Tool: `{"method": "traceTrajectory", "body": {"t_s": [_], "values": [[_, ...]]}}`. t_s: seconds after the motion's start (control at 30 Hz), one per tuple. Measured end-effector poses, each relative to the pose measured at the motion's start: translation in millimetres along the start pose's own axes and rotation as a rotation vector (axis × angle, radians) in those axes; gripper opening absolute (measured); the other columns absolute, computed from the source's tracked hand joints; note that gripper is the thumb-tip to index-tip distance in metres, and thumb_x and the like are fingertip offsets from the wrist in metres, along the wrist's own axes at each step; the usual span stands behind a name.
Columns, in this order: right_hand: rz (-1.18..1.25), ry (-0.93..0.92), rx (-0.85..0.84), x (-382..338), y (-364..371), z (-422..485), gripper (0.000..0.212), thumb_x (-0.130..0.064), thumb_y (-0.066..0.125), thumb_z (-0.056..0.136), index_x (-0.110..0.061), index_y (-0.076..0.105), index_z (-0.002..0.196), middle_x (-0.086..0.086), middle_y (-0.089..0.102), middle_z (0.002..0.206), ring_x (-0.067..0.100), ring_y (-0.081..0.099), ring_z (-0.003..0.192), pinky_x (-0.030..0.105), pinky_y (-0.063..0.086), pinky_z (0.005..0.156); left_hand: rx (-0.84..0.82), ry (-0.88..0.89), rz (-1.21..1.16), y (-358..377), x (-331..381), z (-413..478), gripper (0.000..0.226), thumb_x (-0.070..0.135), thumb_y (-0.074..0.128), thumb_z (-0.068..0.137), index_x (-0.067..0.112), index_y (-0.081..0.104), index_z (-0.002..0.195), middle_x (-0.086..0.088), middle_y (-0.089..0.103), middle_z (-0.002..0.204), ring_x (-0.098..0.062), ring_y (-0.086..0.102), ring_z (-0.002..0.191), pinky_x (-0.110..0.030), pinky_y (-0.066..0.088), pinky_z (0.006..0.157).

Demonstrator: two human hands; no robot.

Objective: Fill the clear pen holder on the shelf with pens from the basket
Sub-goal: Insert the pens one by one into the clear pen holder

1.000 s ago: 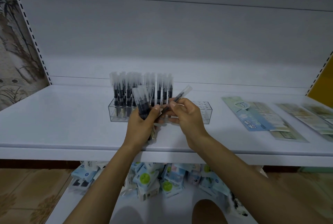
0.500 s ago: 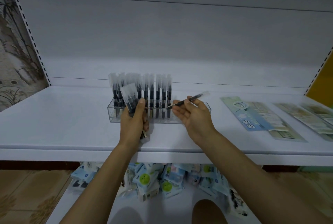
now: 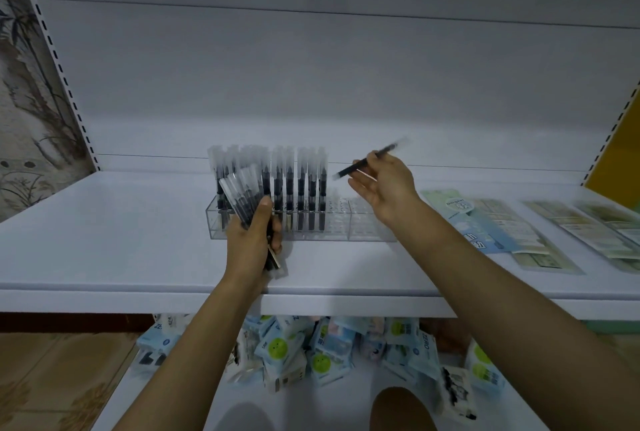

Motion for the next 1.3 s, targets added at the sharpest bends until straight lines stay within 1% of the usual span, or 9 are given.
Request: {"method": "traceTrajectory", "body": {"t_s": [0.17, 0.33, 0.57, 0.73, 0.87, 1.0, 1.1, 1.17, 1.3], "values": [[-0.329, -0.129, 0.048, -2.7, 4.4, 20.8, 0.015, -0.011, 0.054, 0.096, -0.015, 0.055, 0.110, 0.012, 0.065, 0.092, 0.022, 0.064, 0.079, 0.031, 0.058, 0.075, -0.011, 0.015, 0.066, 1.7, -0.6, 0.0, 0.026, 0.030, 0.053, 0.097, 0.015, 0.052, 0.075, 0.002, 0.050, 0.055, -0.013, 0.038, 0.042, -0.024, 0.034, 0.041], [-0.426, -0.186, -0.028, 2.5, 10.3, 21.6, 0.014, -0.012, 0.052, 0.097, -0.017, 0.055, 0.109, 0.005, 0.065, 0.084, 0.019, 0.066, 0.079, 0.034, 0.058, 0.075, -0.015, 0.021, 0.063, 3.7, 0.5, 0.6, 0.025, 0.029, 0.053, 0.097, 0.015, 0.051, 0.076, 0.001, 0.049, 0.056, -0.012, 0.038, 0.042, -0.022, 0.034, 0.041], [-0.621, -0.306, -0.155, 7.0, 19.6, 15.7, 0.016, -0.014, 0.056, 0.095, -0.022, 0.057, 0.108, 0.010, 0.069, 0.092, 0.025, 0.068, 0.089, 0.034, 0.058, 0.077, -0.011, 0.017, 0.055, 3.9, -0.8, 0.6, 0.024, 0.029, 0.053, 0.097, 0.015, 0.051, 0.078, 0.002, 0.048, 0.056, -0.011, 0.038, 0.042, -0.022, 0.034, 0.040], [-0.705, -0.337, -0.151, 7.8, 19.3, 17.4, 0.012, -0.015, 0.062, 0.090, -0.021, 0.060, 0.101, 0.007, 0.070, 0.085, 0.025, 0.068, 0.085, 0.045, 0.055, 0.085, -0.004, 0.013, 0.045, 3.5, 0.2, 0.1, 0.024, 0.029, 0.053, 0.097, 0.017, 0.051, 0.076, 0.003, 0.049, 0.055, -0.010, 0.037, 0.041, -0.021, 0.033, 0.040], [-0.767, -0.342, -0.166, 10.3, 20.4, 18.9, 0.013, -0.010, 0.069, 0.083, -0.014, 0.062, 0.095, 0.001, 0.067, 0.079, 0.022, 0.066, 0.083, 0.045, 0.054, 0.088, -0.002, 0.015, 0.043, 4.6, 2.0, -1.3, 0.025, 0.028, 0.052, 0.097, 0.017, 0.051, 0.075, 0.004, 0.048, 0.054, -0.010, 0.037, 0.041, -0.021, 0.033, 0.040], [-0.782, -0.339, -0.176, 10.3, 20.6, 21.0, 0.016, -0.009, 0.071, 0.081, -0.010, 0.064, 0.094, 0.001, 0.065, 0.079, 0.020, 0.064, 0.079, 0.047, 0.055, 0.086, 0.004, 0.020, 0.044, 4.3, 2.7, -1.9, 0.025, 0.027, 0.052, 0.097, 0.016, 0.051, 0.075, 0.004, 0.049, 0.054, -0.010, 0.037, 0.041, -0.021, 0.032, 0.040], [-0.796, -0.350, -0.217, 10.0, 22.0, 20.4, 0.015, -0.006, 0.072, 0.079, -0.016, 0.062, 0.084, 0.001, 0.064, 0.078, 0.019, 0.063, 0.077, 0.040, 0.056, 0.083, 0.002, 0.022, 0.051, 4.2, 2.6, -1.6, 0.025, 0.028, 0.052, 0.097, 0.016, 0.051, 0.075, 0.004, 0.049, 0.054, -0.010, 0.037, 0.041, -0.021, 0.033, 0.040], [-0.842, -0.366, -0.265, 11.4, 25.8, 17.8, 0.022, -0.003, 0.074, 0.076, -0.020, 0.060, 0.076, 0.000, 0.063, 0.075, 0.016, 0.061, 0.073, 0.035, 0.054, 0.080, 0.000, 0.022, 0.044, 4.0, 2.4, -1.4, 0.024, 0.028, 0.052, 0.097, 0.016, 0.051, 0.076, 0.004, 0.049, 0.054, -0.010, 0.037, 0.041, -0.021, 0.033, 0.040], [-0.833, -0.343, -0.290, 14.7, 26.0, 18.0, 0.024, 0.001, 0.074, 0.075, -0.019, 0.061, 0.079, 0.001, 0.063, 0.076, 0.015, 0.061, 0.072, 0.034, 0.054, 0.080, -0.002, 0.019, 0.032, 3.5, 1.7, -1.4, 0.024, 0.028, 0.053, 0.097, 0.017, 0.052, 0.076, 0.004, 0.049, 0.055, -0.010, 0.038, 0.041, -0.021, 0.033, 0.040]]}}
Point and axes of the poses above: each hand's wrist, its own z-axis towards the middle knuckle, its own y-axis out of the palm, x = y × z, the point moved 9 cm from there along z, towards the middle knuckle
